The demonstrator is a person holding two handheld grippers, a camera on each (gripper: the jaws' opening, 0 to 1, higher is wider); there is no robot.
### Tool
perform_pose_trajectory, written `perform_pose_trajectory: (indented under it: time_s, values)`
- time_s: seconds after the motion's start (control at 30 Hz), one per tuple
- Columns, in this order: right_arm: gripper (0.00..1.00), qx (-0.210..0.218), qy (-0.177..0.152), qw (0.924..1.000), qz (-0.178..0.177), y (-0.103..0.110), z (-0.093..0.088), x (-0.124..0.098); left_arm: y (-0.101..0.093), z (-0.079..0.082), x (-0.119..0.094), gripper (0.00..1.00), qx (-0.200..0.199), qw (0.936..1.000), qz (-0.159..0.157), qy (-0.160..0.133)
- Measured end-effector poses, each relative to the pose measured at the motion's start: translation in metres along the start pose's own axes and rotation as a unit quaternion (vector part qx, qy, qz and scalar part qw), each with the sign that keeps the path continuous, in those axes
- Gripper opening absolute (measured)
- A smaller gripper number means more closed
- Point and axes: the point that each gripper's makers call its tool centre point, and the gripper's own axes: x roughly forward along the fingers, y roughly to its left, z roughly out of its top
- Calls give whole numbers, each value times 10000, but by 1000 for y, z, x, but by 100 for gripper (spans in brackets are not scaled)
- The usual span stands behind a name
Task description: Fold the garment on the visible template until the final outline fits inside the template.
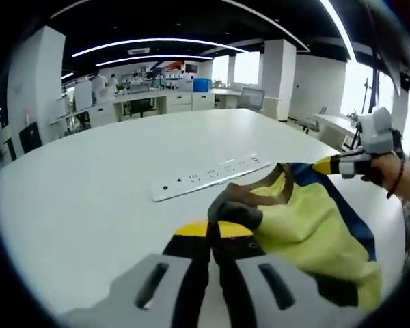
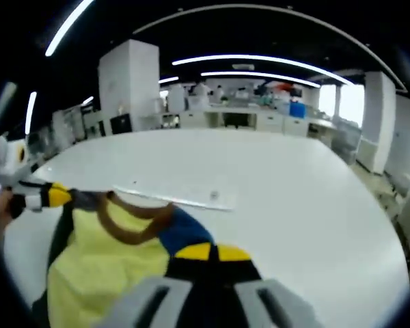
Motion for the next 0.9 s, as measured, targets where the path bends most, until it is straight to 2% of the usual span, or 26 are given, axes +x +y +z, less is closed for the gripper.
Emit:
perform_pose_trajectory:
  time_s: [0.1, 0.13, 0.2, 0.3, 0.43, 0.53, 0.57, 0.73, 0.8, 0.9]
  values:
    - [0, -32, 103, 9999, -49, 0, -6, 9, 6, -9, 11, 0, -103, 9998, -7, 144]
    - [0, 125, 223, 9996, -121, 0, -13, 10, 10, -11, 16, 0, -81, 9998, 0, 197]
    - [0, 98, 328, 9994, -63, 1, -18, 17, 11, -19, 15, 0, -61, 9995, 52, 318]
    - [0, 91, 392, 9992, -66, 4, -21, 16, 18, -29, 17, 0, 267, 9978, 212, 568]
    - [0, 85, 473, 9987, -152, 1, -21, 15, 17, -31, 17, 0, 258, 9976, 185, 612]
    - [0, 183, 488, 9986, -3, 6, -18, 14, 18, -32, 14, 4, 135, 9975, 275, 641]
    - [2, 218, 474, 9986, 7, 6, -16, 13, 19, -32, 12, 7, 140, 9974, 298, 641]
    - [31, 314, 400, 9986, 118, 9, -12, 1, 18, -29, -4, 30, 223, 9970, 379, 640]
    - [39, 363, 385, 9984, 184, 9, -12, -1, 20, -28, -11, 36, 226, 9973, 346, 604]
    - [53, 415, 417, 9979, 278, 15, -16, -14, 12, -28, -21, 44, 314, 9974, 267, 597]
